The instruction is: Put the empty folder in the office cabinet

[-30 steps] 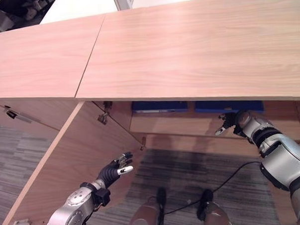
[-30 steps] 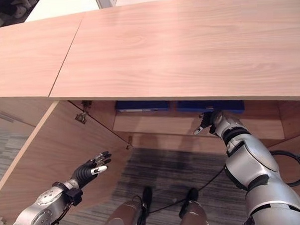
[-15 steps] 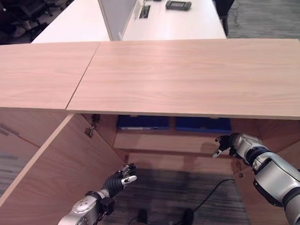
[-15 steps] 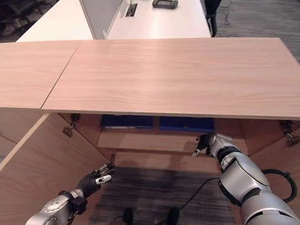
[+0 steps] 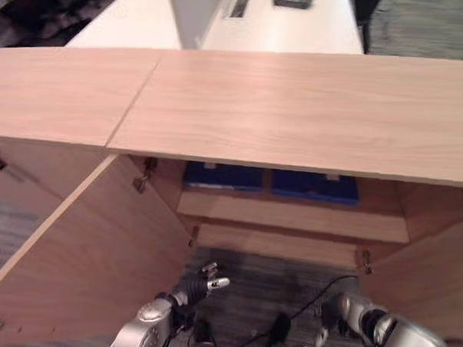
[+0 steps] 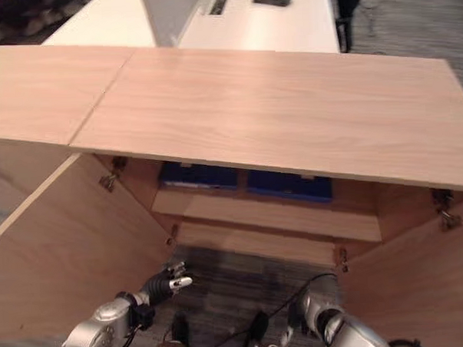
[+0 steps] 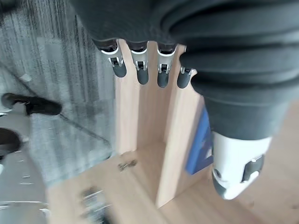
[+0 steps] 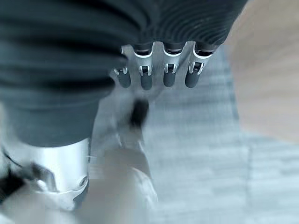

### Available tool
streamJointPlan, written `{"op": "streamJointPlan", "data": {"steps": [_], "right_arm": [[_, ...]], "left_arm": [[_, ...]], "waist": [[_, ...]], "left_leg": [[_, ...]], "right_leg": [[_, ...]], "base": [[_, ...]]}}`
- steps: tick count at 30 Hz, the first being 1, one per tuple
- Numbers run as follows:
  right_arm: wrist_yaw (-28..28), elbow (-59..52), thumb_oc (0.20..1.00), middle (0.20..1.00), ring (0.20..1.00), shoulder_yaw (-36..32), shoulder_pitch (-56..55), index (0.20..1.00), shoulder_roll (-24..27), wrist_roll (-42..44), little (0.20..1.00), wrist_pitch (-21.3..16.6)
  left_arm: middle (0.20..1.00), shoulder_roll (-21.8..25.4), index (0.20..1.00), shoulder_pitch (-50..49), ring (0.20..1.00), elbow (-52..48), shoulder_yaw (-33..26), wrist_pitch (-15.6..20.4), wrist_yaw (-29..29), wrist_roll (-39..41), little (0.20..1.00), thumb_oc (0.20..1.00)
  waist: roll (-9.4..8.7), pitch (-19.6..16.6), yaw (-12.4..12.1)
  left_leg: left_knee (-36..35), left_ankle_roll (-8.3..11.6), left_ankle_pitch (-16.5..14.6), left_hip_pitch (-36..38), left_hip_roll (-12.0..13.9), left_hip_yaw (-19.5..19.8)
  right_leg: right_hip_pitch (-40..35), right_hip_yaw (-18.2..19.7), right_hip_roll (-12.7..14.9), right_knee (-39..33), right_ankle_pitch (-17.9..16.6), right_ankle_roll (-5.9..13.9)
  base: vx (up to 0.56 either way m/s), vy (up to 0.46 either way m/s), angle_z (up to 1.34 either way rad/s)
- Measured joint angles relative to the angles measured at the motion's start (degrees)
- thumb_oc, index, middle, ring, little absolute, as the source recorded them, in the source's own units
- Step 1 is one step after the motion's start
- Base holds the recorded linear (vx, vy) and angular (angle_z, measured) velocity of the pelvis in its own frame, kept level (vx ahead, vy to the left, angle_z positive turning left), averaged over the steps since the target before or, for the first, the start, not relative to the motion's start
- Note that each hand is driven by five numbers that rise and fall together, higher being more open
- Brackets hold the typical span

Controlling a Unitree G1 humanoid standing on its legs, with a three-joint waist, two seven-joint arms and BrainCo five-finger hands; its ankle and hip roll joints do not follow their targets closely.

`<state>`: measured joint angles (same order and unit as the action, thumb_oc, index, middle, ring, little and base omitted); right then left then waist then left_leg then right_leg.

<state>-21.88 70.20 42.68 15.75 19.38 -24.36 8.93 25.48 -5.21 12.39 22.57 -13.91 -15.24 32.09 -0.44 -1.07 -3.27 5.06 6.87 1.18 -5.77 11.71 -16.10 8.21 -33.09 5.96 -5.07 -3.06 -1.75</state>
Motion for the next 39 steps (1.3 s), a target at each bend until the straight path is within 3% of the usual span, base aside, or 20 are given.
{"op": "streamJointPlan", "data": {"steps": [1,2,3,9,17,25,26,27,28,29,30,31,32,34,36,38,39], "right_arm": [[0.0,0.17,1.0,1.0,1.0,-0.03,-0.76,1.0,0.3,-0.94,1.0,0.0],[-0.3,0.12,1.0,1.0,1.0,-0.21,-2.29,1.0,2.46,-3.54,1.0,0.25],[-0.36,0.15,1.0,1.0,1.0,-0.46,-2.79,1.0,2.64,-4.12,1.0,0.36],[1.27,0.26,1.0,1.0,1.0,-2.88,-4.27,1.0,0.5,-6.87,1.0,0.43],[4.03,1.84,1.0,1.0,1.0,-5.1,-3.64,1.0,0.86,-8.35,1.0,0.56],[4.44,2.8,1.0,1.0,1.0,-10.11,-4.39,1.0,1.09,-7.99,1.0,0.35],[4.4,2.81,1.0,1.0,1.0,-11.49,-4.6,1.0,1.06,-6.92,1.0,0.19],[5.16,1.76,1.0,1.0,1.0,-11.85,-4.69,1.0,1.56,-5.85,1.0,0.34],[5.25,1.47,1.0,1.0,1.0,-13.14,-3.96,1.0,2.38,-4.7,1.0,-0.24],[5.18,1.55,1.0,1.0,1.0,-12.97,-3.26,1.0,0.75,-3.74,1.0,-0.32],[5.6,2.48,1.0,1.0,1.0,-14.41,-3.41,1.0,-1.49,-3.25,1.0,-0.98],[6.0,3.09,1.0,1.0,1.0,-17.3,-5.87,1.0,-1.85,-1.43,1.0,-1.27],[6.34,3.28,1.0,1.0,1.0,-22.25,-10.86,1.0,-2.01,3.02,1.0,-1.48],[6.31,1.63,1.0,1.0,1.0,-22.64,-13.47,1.0,-2.44,4.16,1.0,-1.19],[6.32,1.89,1.0,1.0,1.0,-21.34,-13.94,1.0,-3.58,6.58,1.0,-0.99],[6.49,2.46,1.0,1.0,1.0,-19.96,-13.41,1.0,-3.65,9.79,1.0,-0.89],[6.74,2.52,1.0,1.0,1.0,-19.68,-13.35,1.0,-3.0,9.8,1.0,-0.71]], "left_arm": [[1.0,-0.46,1.0,-0.02,1.0,0.0,0.04,-0.06,-0.06,-0.01,1.0,1.0],[1.0,-2.71,1.0,1.29,1.0,-0.26,0.05,0.21,-0.02,-0.01,1.0,1.0],[1.0,-3.03,1.0,1.5,1.0,-0.79,-0.03,0.4,0.05,0.0,1.0,1.0],[1.0,-2.35,1.0,-0.76,1.0,0.79,-0.63,0.06,1.26,-0.16,1.0,1.0],[1.0,-2.55,1.0,-1.41,1.0,1.14,-2.4,0.29,3.39,-1.19,1.0,1.0],[1.0,-2.47,1.0,-1.64,1.0,1.15,-2.26,0.54,3.15,-1.53,1.0,1.0],[1.0,-2.43,1.0,-1.35,1.0,1.27,-1.88,0.54,3.15,-1.54,1.0,1.0],[1.0,-2.37,1.0,-0.9,1.0,1.41,-1.47,0.65,3.19,-1.54,1.0,1.0],[1.0,-2.37,1.0,0.8,1.0,4.29,-0.52,1.93,3.28,-1.69,1.0,1.0],[1.0,-1.04,1.0,1.81,1.0,6.17,-0.02,2.03,3.38,-2.14,1.0,1.0],[1.0,0.46,1.0,0.85,1.0,6.36,-0.82,2.49,3.34,-2.52,1.0,1.0],[1.0,-0.35,1.0,0.82,1.0,7.61,-1.25,2.92,3.31,-3.74,1.0,1.0],[1.0,0.64,1.0,-5.18,1.0,9.08,-2.97,3.07,3.43,-5.37,1.0,1.0],[1.0,0.7,1.0,-8.92,1.0,9.85,-6.98,3.1,3.52,-6.7,1.0,1.0],[1.0,0.47,1.0,-9.78,1.0,10.09,-11.52,3.18,4.46,-7.14,1.0,1.0],[1.0,2.15,1.0,-5.69,1.0,10.4,-12.15,3.24,7.07,-8.39,1.0,1.0],[1.0,2.0,1.0,-5.63,1.0,10.25,-11.65,3.28,7.38,-8.38,1.0,1.0]], "waist": [[0.97,-0.6,-0.08],[3.56,-2.31,1.05],[4.33,-2.84,0.8],[3.24,-2.11,-2.73],[5.48,-0.4,-4.16],[6.21,-0.71,-6.6],[6.57,-0.5,-5.83],[6.55,-0.35,-3.45],[7.22,0.87,-2.5],[6.15,1.57,-2.18],[3.06,1.99,-2.29],[1.73,1.85,-1.46],[1.6,1.8,-1.24],[1.44,1.71,-0.34],[0.39,1.03,-0.89],[-1.66,1.53,-2.13],[-1.41,1.51,-2.13]], "left_leg": [[-0.22,0.62,0.27,1.55,0.34,-0.54],[-4.76,1.4,2.74,3.32,0.64,-0.59],[-6.74,1.38,2.75,3.81,0.62,-0.82],[-10.15,1.33,2.7,3.94,-1.47,2.44],[-10.2,-0.5,1.45,4.18,-4.58,6.99],[-10.2,-3.76,0.52,4.09,-9.31,11.17],[-9.78,-4.99,0.2,3.66,-10.33,13.16],[-9.05,-6.44,0.36,2.82,-11.65,16.58],[-9.41,-7.89,1.25,3.33,-12.11,19.77],[-9.14,-7.3,1.62,3.67,-12.36,20.77],[-9.42,-7.16,1.42,3.49,-13.02,22.24],[-9.53,-6.44,1.85,3.5,-13.36,25.13],[-9.13,-5.97,1.65,4.96,-10.18,25.34],[-8.66,-5.45,2.04,5.02,-6.5,24.87],[-8.17,-4.76,2.34,4.33,-4.4,24.85],[-4.07,-1.76,4.61,0.19,-2.21,24.39],[-4.23,-1.59,4.87,0.35,-2.11,24.0]], "right_leg": [[-0.63,-1.41,0.02,0.0,-0.13,0.76],[-2.22,-5.78,-0.21,-0.02,0.31,2.69],[-2.27,-6.83,-0.49,0.0,0.19,3.08],[-3.2,-10.38,1.4,0.04,-1.18,5.07],[-5.98,-13.45,5.15,2.44,-1.39,7.43],[-6.28,-14.52,11.73,8.4,0.01,9.82],[-6.17,-12.0,13.64,11.68,0.97,10.0],[-5.47,-4.05,15.32,15.49,1.98,10.51],[0.71,19.46,13.79,25.41,6.6,10.5],[0.97,29.31,11.81,20.23,10.61,14.81],[0.62,30.2,11.0,13.47,9.07,14.0],[-1.36,33.53,8.71,12.69,5.85,12.58],[-4.77,32.61,5.16,11.28,6.87,11.8],[-8.46,29.74,1.78,5.75,5.08,10.61],[-10.23,29.39,-0.8,1.4,3.26,9.81],[-10.05,26.93,-3.74,-0.28,2.12,6.6],[-10.24,26.56,-4.12,-0.24,2.17,5.87]], "base": [[0.02,0.055,1.31],[0.03,0.114,1.28],[0.03,0.12,1.32],[-0.01,0.106,0.41],[-0.03,0.194,0.31],[-0.01,0.121,0.31],[-0.02,0.07,1.24],[-0.03,0.049,1.51],[0.03,0.005,1.53],[0.06,-0.064,0.97],[0.1,-0.147,1.22],[0.04,-0.251,1.22],[0.06,-0.44,1.08],[0.04,-0.494,0.33],[-0.06,-0.259,0.08],[-0.11,-0.189,0.49],[-0.05,-0.118,0.51]]}}
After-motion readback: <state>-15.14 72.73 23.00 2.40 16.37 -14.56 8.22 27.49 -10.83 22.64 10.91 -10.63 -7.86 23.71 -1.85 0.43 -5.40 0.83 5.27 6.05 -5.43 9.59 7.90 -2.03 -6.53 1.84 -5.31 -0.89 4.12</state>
